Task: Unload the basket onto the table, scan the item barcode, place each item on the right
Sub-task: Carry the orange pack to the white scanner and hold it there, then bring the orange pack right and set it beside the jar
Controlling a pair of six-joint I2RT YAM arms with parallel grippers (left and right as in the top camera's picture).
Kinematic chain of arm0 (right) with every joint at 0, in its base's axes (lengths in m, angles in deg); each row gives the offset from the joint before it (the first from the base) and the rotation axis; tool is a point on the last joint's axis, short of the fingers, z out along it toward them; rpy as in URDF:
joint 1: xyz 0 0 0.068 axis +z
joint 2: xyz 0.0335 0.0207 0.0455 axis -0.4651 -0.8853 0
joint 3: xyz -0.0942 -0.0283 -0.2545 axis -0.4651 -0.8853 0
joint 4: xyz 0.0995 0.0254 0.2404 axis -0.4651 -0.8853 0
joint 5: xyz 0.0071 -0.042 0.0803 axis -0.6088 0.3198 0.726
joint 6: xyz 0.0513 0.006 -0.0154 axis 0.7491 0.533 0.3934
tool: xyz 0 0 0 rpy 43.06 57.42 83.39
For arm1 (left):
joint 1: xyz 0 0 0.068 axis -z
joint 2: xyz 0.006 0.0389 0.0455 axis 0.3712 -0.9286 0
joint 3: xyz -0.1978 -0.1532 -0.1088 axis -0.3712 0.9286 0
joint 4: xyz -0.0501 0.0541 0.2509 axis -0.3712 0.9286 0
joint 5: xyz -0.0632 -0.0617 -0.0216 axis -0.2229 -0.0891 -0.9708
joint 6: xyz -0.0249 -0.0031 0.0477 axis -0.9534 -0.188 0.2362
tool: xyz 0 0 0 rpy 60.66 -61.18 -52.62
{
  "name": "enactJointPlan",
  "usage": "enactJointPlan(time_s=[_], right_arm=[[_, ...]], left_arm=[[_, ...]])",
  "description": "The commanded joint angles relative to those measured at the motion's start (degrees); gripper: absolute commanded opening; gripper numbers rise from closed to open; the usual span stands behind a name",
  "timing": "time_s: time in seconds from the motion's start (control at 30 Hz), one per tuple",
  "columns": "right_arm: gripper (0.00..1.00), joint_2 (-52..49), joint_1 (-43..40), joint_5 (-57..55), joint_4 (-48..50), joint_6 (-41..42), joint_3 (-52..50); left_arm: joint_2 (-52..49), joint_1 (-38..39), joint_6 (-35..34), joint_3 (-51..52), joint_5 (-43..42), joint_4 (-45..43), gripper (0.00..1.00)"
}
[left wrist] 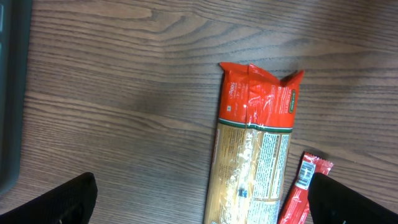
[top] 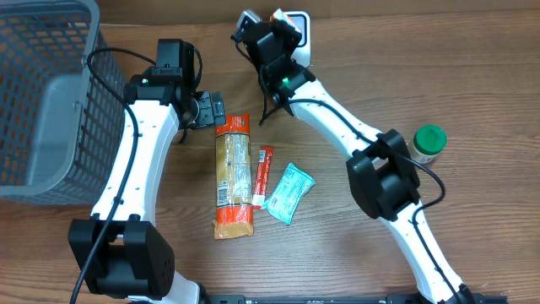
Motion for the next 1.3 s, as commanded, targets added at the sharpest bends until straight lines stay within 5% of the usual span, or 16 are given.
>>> enactJointPlan(time_s=[0.0,0.8,1.03,1.27], right_arm=[[0.04,-2.84,-1.22,-0.13,2.21,-2.95,1.14],[0.04,-3.58,-3.82,4.31,5.18,-5.64,1.16],[0.03,-0.07,-3.50,-15.04,12.02,10.16,1.27],[0.03,11.50,-2.01,-7.17,-7.82,24.20,1.27]], left_arm=[[0.70,0.02,0.26,-0.87,0.44,0.02,1.00],[0.70,0.02,0.26,-0.87,0.44,0.02,1.00],[0.70,0.02,0.26,-0.87,0.44,0.02,1.00],[0.70,0.02,0.26,-0.87,0.44,0.02,1.00]])
